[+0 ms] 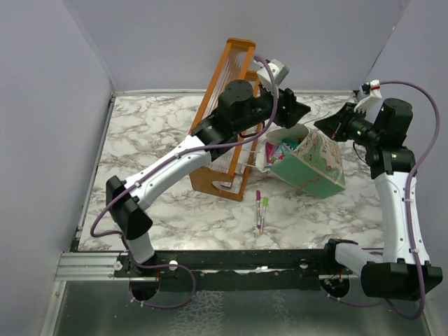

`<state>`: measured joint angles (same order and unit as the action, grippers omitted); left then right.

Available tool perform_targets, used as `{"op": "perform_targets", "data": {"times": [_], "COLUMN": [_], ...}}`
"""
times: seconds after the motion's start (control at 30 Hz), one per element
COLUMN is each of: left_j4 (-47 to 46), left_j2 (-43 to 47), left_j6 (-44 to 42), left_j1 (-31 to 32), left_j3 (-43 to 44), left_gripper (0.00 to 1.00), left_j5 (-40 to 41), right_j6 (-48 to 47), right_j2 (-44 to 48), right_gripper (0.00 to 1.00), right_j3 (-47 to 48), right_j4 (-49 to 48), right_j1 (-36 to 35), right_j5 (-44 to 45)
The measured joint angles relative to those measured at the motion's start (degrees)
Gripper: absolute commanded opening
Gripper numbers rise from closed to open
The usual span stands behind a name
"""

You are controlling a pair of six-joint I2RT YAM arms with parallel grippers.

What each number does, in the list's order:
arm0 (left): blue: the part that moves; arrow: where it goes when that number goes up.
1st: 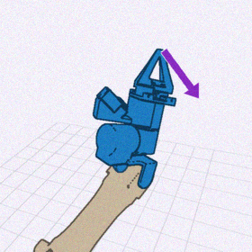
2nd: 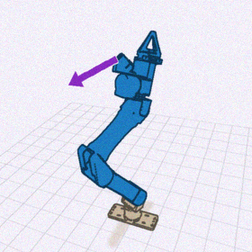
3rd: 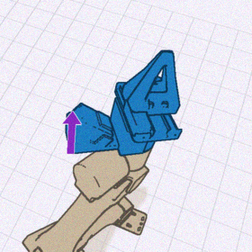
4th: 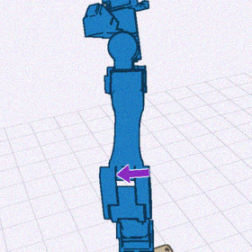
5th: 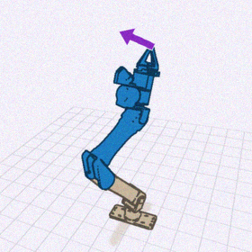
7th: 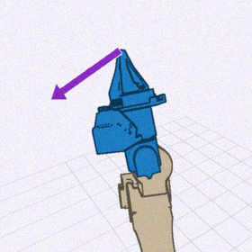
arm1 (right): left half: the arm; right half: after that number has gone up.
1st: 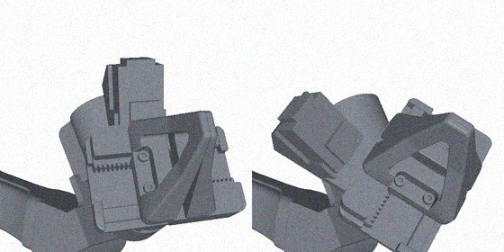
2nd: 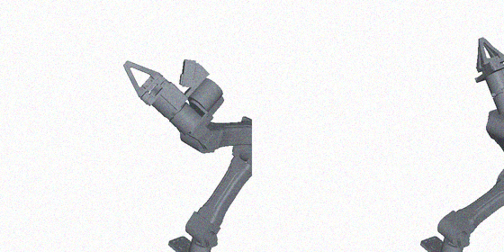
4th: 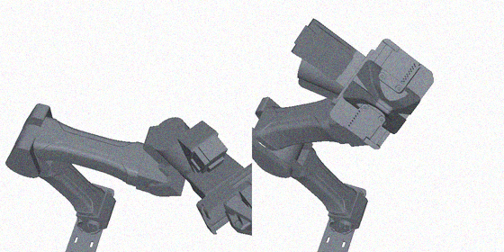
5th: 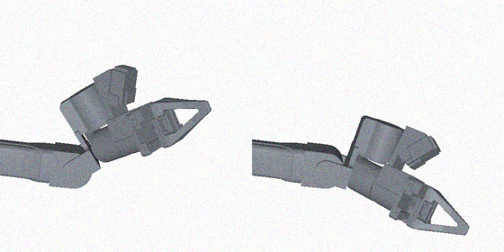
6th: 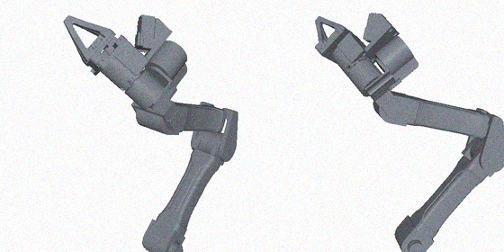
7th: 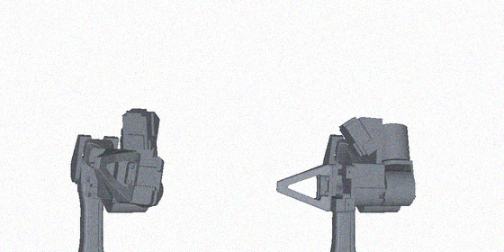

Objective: Take the snacks out of the paper bag
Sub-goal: Adjust the paper bag at the center of the board, then take out the snack from the paper bag.

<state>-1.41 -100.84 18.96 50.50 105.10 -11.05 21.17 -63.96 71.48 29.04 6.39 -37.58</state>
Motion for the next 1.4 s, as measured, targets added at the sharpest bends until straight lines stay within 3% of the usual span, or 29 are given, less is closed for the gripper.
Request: {"op": "perform_targets", "data": {"times": [0.17,0.4,0.6,0.7,0.9,1.13,1.4], "left_j4": [-0.37,-0.22,-0.04,0.02,-0.42,-4.83,-8.81], "left_j2": [9.03,23.02,27.28,27.54,26.60,18.16,6.99], "left_j6": [0.94,2.82,4.48,4.57,5.90,9.68,17.14], "left_j1": [0.07,0.15,0.72,1.57,5.79,12.52,13.20], "left_j3": [-7.19,-22.80,-29.97,-32.85,-38.03,-40.59,-39.15], "left_gripper": [0.78,0.80,0.80,0.78,0.58,0.57,0.60], "left_j5": [0.00,0.33,0.24,0.24,1.62,7.10,8.63], "right_j6": [-2.80,-3.54,-4.48,-4.94,-5.88,-6.49,-6.95], "right_j2": [3.48,4.98,8.04,8.11,8.11,6.80,6.10], "right_gripper": [0.01,0.01,0.01,0.01,0.01,0.01,0.01], "right_j3": [-0.02,4.04,8.11,9.09,9.84,11.23,11.87], "right_j4": [5.27,12.57,19.06,21.66,23.69,24.11,24.11], "right_j1": [-0.02,-0.02,0.00,-0.02,-0.63,-1.31,-3.50], "right_j5": [4.48,12.66,20.63,23.06,24.59,24.59,24.61]}}
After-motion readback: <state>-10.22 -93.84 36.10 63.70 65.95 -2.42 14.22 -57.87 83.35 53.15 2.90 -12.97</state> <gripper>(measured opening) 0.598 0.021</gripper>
